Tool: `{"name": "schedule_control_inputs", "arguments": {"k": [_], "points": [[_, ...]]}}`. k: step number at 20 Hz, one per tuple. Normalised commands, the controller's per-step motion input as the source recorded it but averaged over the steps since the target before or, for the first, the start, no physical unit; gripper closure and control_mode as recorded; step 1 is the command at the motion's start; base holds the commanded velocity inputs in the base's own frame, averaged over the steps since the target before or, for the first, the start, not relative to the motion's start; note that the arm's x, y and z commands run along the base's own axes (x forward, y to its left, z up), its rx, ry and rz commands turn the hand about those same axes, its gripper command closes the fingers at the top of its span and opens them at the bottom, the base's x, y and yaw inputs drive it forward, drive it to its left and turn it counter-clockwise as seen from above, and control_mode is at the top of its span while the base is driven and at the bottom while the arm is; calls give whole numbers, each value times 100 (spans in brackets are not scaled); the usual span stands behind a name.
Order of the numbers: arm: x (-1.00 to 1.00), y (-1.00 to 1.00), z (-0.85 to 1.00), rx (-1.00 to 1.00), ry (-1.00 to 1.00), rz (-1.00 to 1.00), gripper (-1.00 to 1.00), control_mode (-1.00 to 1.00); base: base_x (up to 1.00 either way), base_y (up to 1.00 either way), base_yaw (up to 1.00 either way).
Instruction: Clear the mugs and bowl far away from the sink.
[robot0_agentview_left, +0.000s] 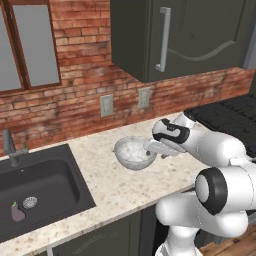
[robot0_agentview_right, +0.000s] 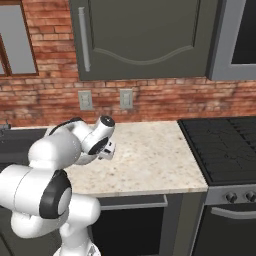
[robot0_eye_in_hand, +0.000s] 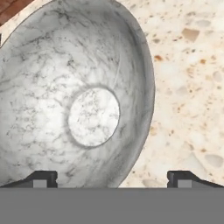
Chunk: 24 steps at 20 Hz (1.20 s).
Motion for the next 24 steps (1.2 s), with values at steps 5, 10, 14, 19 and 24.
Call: {"name": "schedule_control_inputs", "arguments": {"k": [5,10,14,19,24], "points": [[18,10,-24,0,0,0,-100,-100,0,0,0],[7,24,-24,0,0,0,100,-100,0,0,0],[0,39,-15,0,0,0,100,-100,0,0,0],[-1,12,-2,0,0,0,100,-100,0,0,0],[-12,0,0,0,0,-2,100,-100,0,0,0]]}}
